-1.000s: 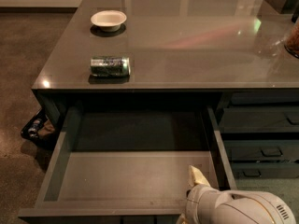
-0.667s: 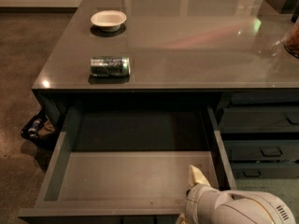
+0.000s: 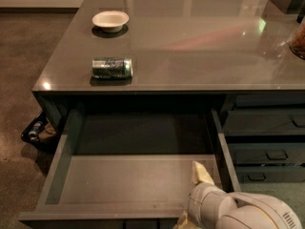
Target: Close top drawer
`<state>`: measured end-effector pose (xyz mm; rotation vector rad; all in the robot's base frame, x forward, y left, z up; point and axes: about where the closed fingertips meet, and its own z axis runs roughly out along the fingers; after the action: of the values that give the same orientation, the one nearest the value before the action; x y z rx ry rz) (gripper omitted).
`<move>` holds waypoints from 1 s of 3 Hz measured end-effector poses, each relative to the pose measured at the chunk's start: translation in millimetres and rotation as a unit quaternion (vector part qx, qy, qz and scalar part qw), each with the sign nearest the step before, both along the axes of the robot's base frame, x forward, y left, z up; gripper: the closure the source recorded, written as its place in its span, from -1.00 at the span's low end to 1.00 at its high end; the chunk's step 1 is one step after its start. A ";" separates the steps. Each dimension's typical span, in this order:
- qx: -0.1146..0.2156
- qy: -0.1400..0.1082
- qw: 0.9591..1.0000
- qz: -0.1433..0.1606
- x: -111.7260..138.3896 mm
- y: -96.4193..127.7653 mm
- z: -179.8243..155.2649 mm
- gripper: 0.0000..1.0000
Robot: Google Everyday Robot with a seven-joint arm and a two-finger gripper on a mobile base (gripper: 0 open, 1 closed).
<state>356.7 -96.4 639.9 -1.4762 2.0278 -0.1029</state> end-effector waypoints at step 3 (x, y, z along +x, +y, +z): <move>0.011 -0.073 0.997 -0.029 31.4 -13.9 41.7 -1.00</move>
Offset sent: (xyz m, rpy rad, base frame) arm 0.0992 0.0544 -0.0087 0.0097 -0.2291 -0.1104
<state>388.0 -110.3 681.6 -1.3560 1.9478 -0.2045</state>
